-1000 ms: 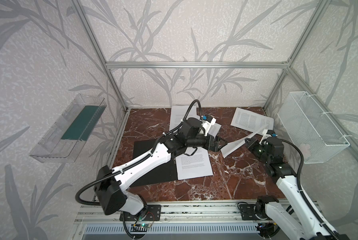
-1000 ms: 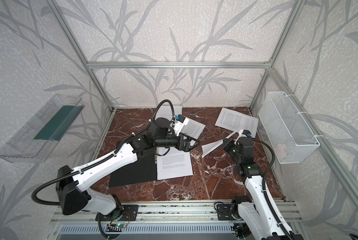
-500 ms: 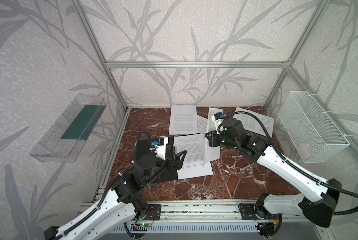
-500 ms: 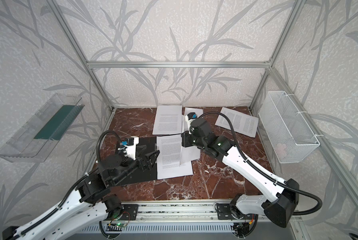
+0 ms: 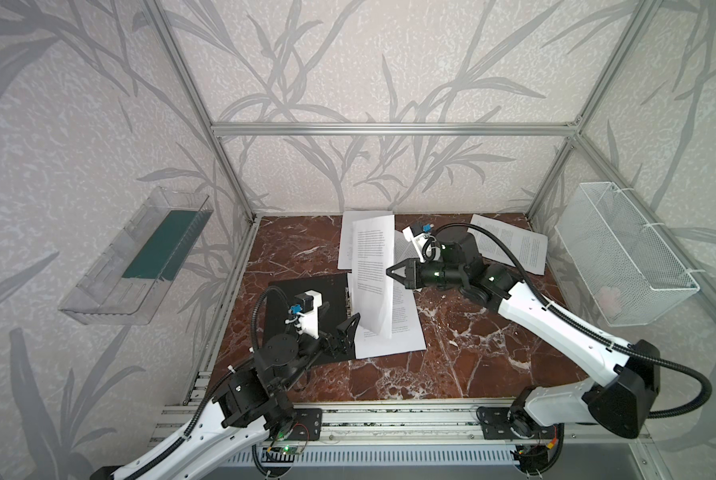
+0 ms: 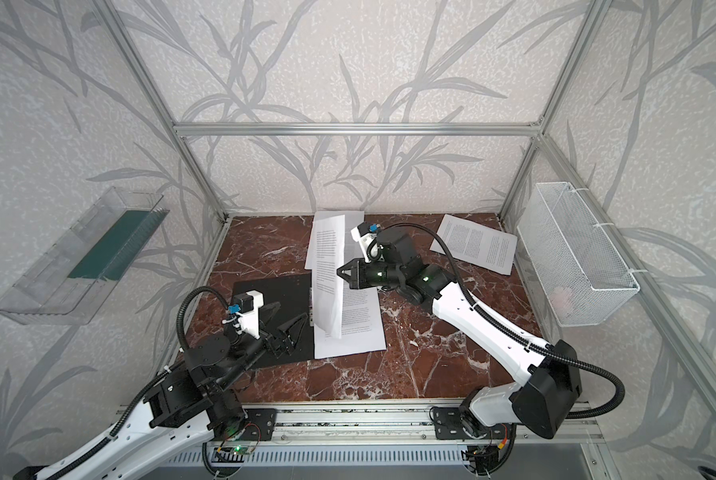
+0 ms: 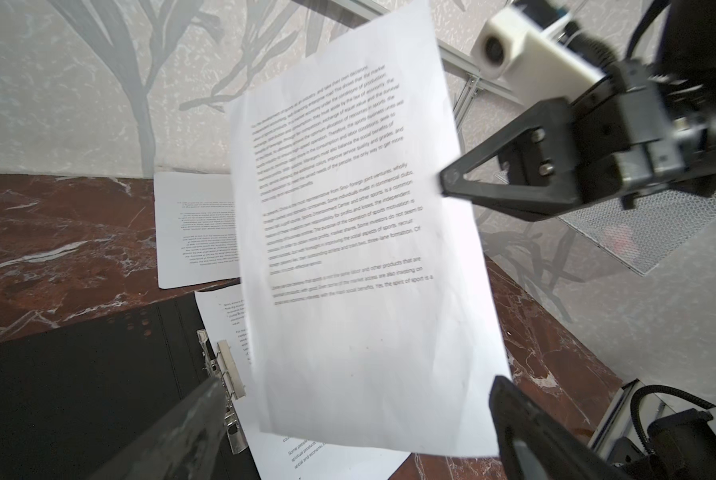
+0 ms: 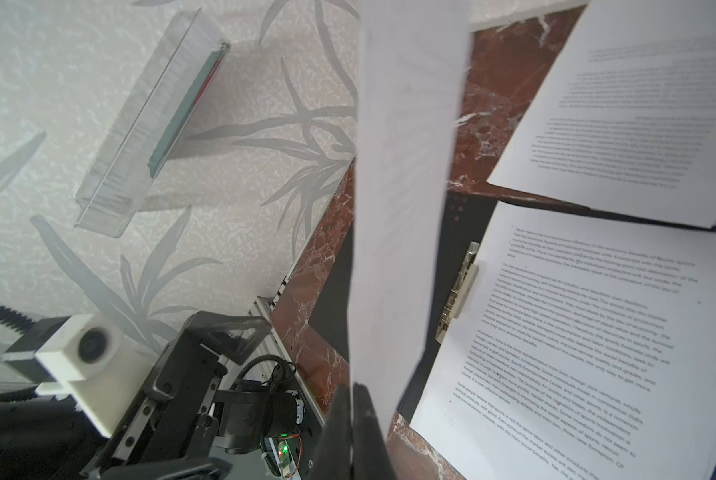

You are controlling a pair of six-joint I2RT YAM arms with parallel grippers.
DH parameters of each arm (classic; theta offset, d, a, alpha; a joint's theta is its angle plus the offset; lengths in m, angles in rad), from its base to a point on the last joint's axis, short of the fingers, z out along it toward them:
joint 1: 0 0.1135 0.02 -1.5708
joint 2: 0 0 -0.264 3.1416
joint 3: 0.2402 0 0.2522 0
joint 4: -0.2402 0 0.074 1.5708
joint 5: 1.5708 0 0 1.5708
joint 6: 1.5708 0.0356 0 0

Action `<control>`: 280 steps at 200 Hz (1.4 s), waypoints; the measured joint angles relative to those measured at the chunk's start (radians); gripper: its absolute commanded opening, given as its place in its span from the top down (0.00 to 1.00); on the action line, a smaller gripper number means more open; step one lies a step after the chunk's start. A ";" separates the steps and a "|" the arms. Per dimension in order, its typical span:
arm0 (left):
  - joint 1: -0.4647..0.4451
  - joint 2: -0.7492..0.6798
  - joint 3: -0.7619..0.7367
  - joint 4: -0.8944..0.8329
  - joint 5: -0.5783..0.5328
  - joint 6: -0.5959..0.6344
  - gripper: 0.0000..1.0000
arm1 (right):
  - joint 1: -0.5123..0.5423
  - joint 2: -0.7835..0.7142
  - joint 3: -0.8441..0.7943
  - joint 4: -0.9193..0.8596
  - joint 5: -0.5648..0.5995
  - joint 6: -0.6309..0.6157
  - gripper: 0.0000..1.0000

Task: Put the files into the folder

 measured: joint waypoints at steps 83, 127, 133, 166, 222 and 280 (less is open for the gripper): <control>-0.013 -0.024 -0.008 -0.001 -0.053 0.010 0.01 | -0.089 0.357 0.140 -0.343 0.193 -0.326 1.00; -0.013 0.026 -0.008 -0.001 -0.059 0.018 0.01 | -0.075 0.502 0.215 -0.431 0.256 -0.445 1.00; -0.013 0.032 -0.008 -0.001 -0.060 0.019 0.01 | -0.074 0.509 0.215 -0.442 0.257 -0.455 1.00; -0.016 0.064 -0.008 -0.001 -0.060 0.026 0.01 | -0.073 0.523 0.229 -0.466 0.260 -0.486 1.00; -0.017 0.076 -0.008 -0.001 -0.060 0.029 0.01 | -0.054 0.542 0.257 -0.464 0.249 -0.507 1.00; -0.017 0.087 -0.008 -0.001 -0.058 0.029 0.01 | -0.029 0.567 0.272 -0.465 0.245 -0.511 1.00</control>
